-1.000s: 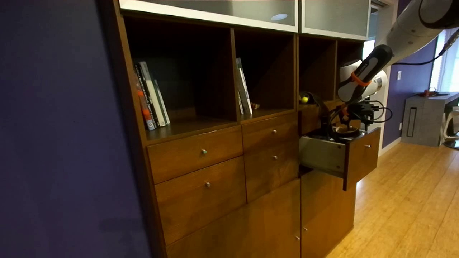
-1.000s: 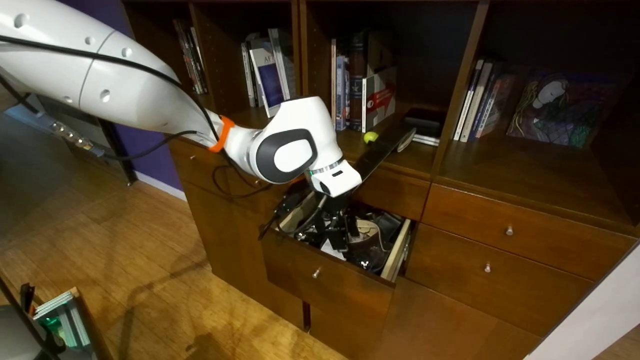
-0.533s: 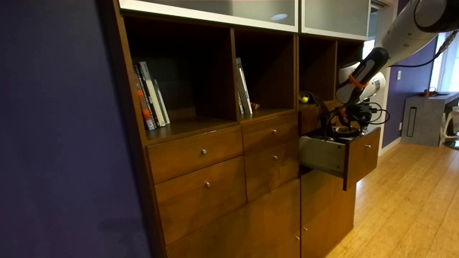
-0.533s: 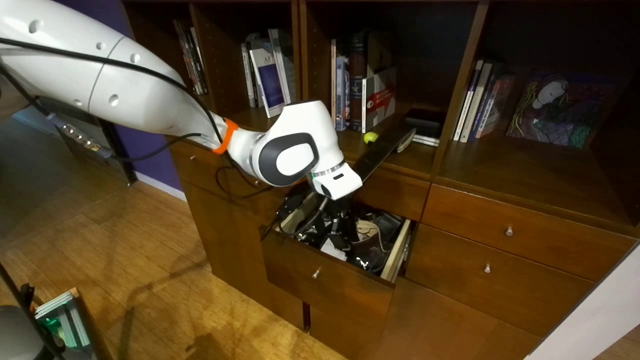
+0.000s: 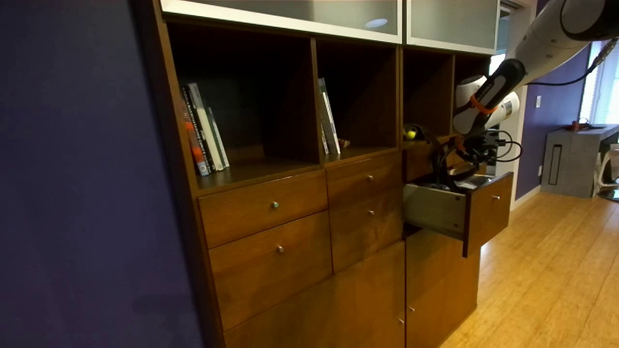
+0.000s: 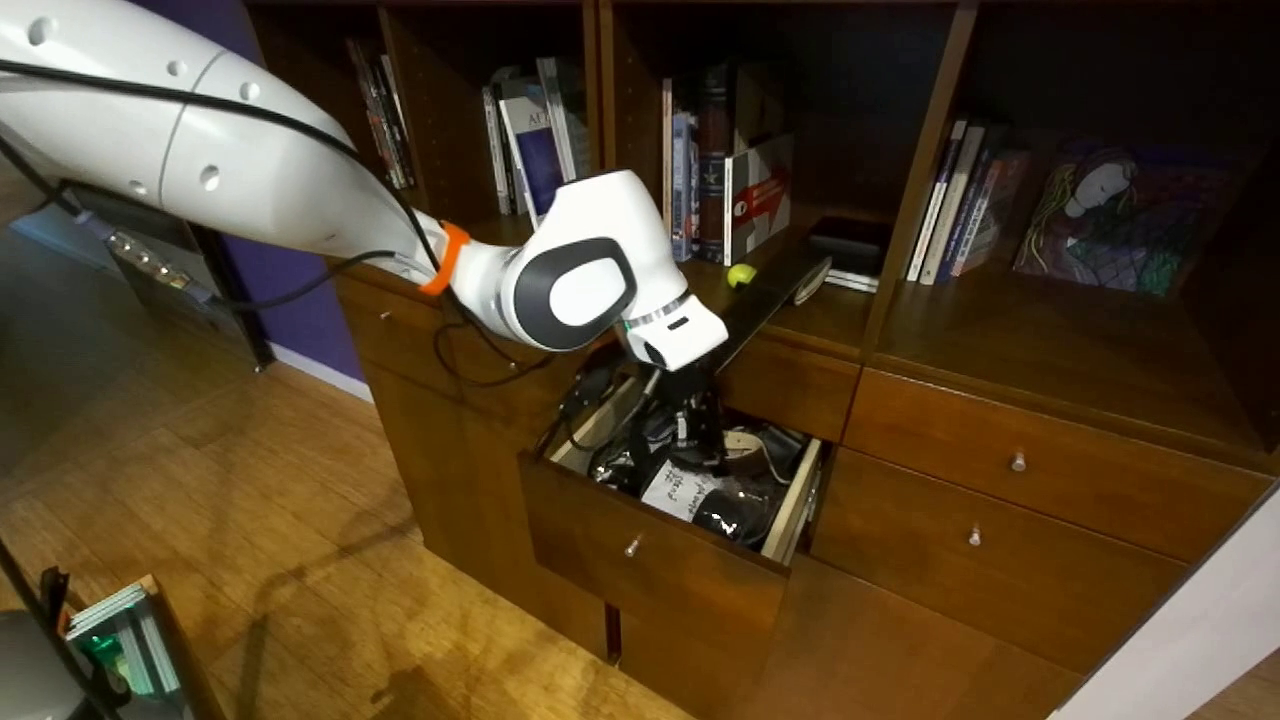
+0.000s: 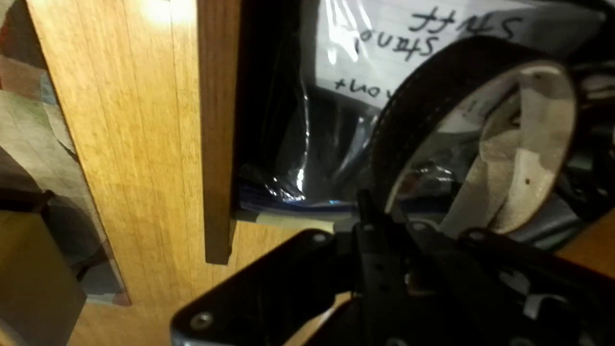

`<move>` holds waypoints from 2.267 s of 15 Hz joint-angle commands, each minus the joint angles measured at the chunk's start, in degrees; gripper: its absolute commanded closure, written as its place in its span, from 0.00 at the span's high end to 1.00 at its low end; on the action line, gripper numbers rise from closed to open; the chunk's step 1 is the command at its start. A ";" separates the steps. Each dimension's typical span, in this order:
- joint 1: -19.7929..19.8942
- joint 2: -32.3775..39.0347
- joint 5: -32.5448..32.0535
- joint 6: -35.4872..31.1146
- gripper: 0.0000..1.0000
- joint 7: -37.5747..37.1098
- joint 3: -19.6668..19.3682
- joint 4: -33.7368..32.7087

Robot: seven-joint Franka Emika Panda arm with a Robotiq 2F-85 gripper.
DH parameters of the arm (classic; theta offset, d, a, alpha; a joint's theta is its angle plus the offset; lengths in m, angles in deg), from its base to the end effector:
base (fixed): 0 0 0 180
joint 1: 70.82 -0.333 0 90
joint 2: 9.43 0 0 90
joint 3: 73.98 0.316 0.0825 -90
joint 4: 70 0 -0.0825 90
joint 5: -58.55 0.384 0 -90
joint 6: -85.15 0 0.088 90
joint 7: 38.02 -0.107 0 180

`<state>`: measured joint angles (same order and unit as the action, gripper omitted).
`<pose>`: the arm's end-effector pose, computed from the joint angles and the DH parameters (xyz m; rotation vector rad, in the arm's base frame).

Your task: Place the belt.on the shelf

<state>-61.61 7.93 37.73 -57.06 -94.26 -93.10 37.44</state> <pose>0.5802 -0.2941 0.3924 2.3293 -1.5797 0.5503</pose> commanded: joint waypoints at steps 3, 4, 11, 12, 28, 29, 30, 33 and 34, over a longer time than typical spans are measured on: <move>-3.12 -6.90 -6.31 -10.33 0.01 -7.03 -2.40 1.93; -3.56 -8.29 -7.73 -12.19 0.01 -8.45 -2.61 2.01; -4.69 -14.09 -21.16 -27.27 0.01 -23.45 -4.58 0.84; -4.55 -14.48 -24.44 -29.25 0.01 -26.74 -5.07 0.17; -4.12 -12.26 -48.09 -42.27 0.05 -53.15 -8.60 -7.76; -4.12 -12.26 -48.09 -42.27 0.05 -53.20 -8.60 -7.77; -4.12 -12.27 -48.09 -42.27 0.05 -53.22 -8.62 -7.78; -4.19 -11.03 -47.57 -42.88 0.01 -53.91 -8.52 -8.85; -4.04 -7.68 -48.71 -46.27 0.01 -56.65 -9.34 -13.31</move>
<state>-65.73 -4.15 -10.25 -99.29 -147.45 -101.69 29.65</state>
